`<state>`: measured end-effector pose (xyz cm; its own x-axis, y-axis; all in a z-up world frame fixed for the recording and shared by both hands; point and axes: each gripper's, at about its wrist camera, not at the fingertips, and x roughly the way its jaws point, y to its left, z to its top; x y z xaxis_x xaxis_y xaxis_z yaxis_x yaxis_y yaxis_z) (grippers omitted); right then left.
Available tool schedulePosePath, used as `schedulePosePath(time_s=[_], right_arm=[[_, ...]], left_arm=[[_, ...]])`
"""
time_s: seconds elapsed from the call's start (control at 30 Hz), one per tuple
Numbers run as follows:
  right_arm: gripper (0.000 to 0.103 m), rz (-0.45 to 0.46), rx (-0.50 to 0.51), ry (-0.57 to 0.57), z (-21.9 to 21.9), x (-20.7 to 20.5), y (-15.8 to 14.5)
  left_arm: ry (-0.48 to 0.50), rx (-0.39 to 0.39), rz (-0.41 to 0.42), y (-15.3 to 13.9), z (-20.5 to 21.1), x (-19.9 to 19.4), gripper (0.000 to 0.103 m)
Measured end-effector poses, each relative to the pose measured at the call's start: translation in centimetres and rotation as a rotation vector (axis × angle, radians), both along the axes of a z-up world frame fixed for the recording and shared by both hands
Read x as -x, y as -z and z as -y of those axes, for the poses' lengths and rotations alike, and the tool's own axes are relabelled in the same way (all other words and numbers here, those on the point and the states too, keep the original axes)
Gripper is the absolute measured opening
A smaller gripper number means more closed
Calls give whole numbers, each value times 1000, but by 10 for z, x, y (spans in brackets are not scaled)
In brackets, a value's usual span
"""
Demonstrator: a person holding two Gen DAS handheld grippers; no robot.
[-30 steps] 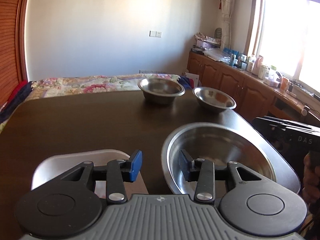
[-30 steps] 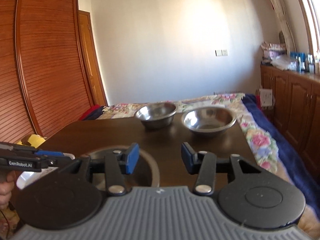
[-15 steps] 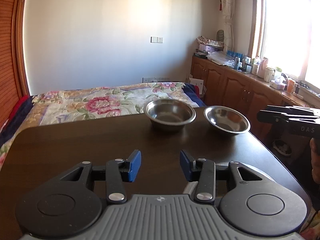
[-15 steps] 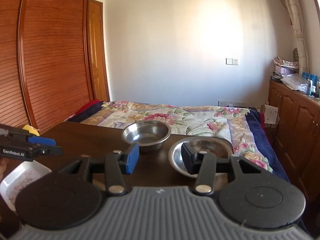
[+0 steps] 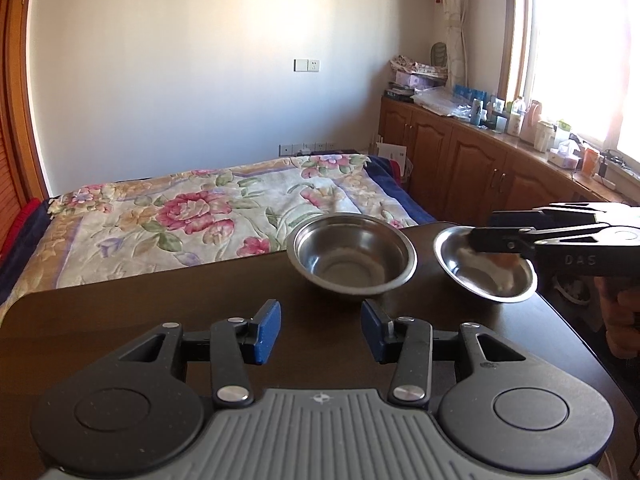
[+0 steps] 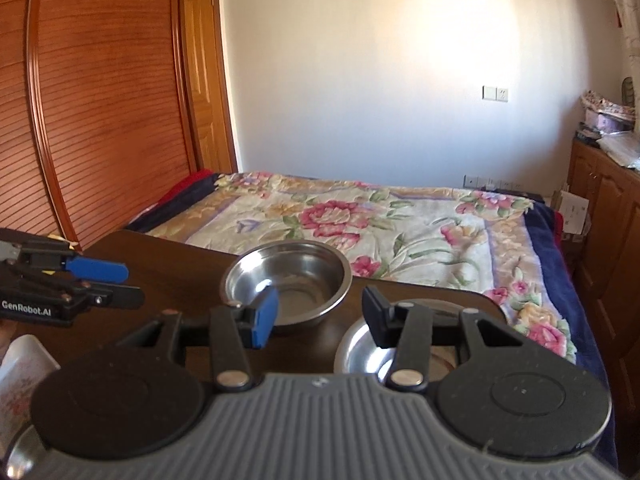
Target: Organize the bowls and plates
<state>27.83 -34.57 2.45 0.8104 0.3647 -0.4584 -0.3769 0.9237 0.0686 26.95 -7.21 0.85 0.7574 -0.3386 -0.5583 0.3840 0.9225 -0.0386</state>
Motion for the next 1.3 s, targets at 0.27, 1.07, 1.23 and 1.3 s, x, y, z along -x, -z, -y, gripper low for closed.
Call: schedulePosePath(time_s=[0.27, 1.07, 1.23, 1.3], right_arm=[[48, -67, 23, -12, -9, -40, 13], [43, -186, 53, -25, -29, -82, 33], [27, -198, 46, -23, -28, -82, 34], [24, -205, 30, -13, -26, -82, 34]], left_arm=[[5, 11, -51, 13, 6, -47, 48], [27, 52, -148, 40, 21, -102, 46], [23, 62, -183, 44, 20, -108, 33], [20, 63, -187, 43, 19, -107, 31]])
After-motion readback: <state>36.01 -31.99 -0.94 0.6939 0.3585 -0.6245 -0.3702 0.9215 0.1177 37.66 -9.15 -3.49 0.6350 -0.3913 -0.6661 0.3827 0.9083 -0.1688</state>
